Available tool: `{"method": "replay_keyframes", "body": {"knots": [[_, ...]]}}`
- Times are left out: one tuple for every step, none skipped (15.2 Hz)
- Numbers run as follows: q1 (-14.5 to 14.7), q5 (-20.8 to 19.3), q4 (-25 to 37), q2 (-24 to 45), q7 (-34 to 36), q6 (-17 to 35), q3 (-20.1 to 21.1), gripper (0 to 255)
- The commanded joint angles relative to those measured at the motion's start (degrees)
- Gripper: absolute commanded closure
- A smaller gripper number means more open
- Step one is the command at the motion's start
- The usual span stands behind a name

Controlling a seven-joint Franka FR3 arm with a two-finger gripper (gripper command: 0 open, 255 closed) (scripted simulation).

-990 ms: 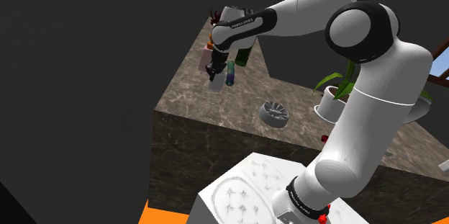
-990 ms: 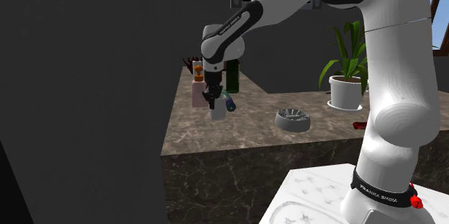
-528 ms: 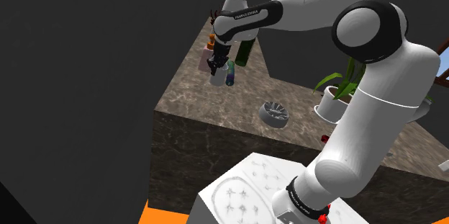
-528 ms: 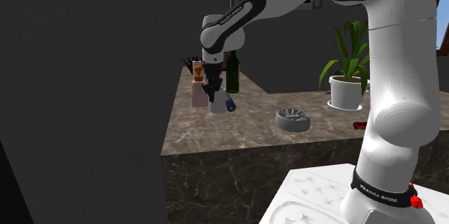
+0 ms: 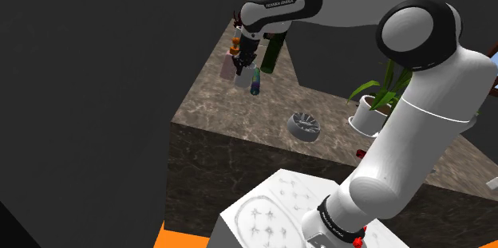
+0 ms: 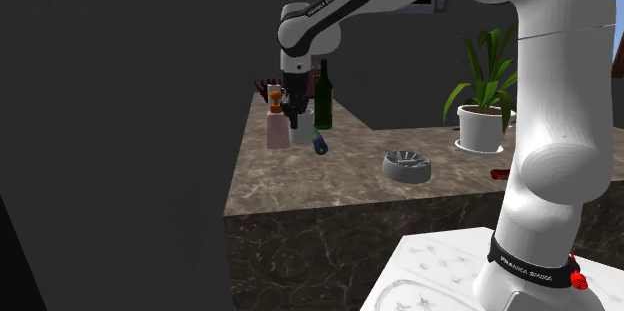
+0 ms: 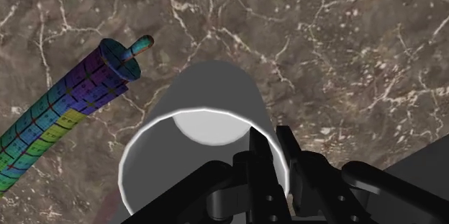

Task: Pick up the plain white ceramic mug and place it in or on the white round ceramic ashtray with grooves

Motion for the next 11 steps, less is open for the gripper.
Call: {"method": "replay_keyframes", "body": {"knots": [[0.02, -0.02, 1.14, -0.34, 0.03, -1.50, 0.00, 255], [0.02, -0.03, 1.65, -0.55, 0.03, -2.22, 0.00, 255], [0.02, -0.04, 2.17, -0.75, 0.03, -2.93, 0.00, 255], [0.02, -0.05, 2.70, -0.94, 0.03, -3.66, 0.00, 255], [0.03, -0.06, 3.25, -1.11, 0.03, -4.38, -0.01, 255], [0.03, -0.07, 3.81, -1.28, 0.03, -5.11, -0.01, 255], [0.03, -0.08, 4.38, -1.43, 0.03, -5.83, -0.01, 255], [-0.31, -0.14, 1.87, -3.44, -0.59, -5.32, -0.29, 255], [-0.66, -0.23, -0.54, -5.42, -1.22, -4.87, -0.59, 255], [-1.01, -0.33, -2.86, -7.37, -1.86, -4.49, -0.91, 255], [-1.37, -0.45, -5.10, -9.29, -2.50, -4.16, -1.24, 255]]}}
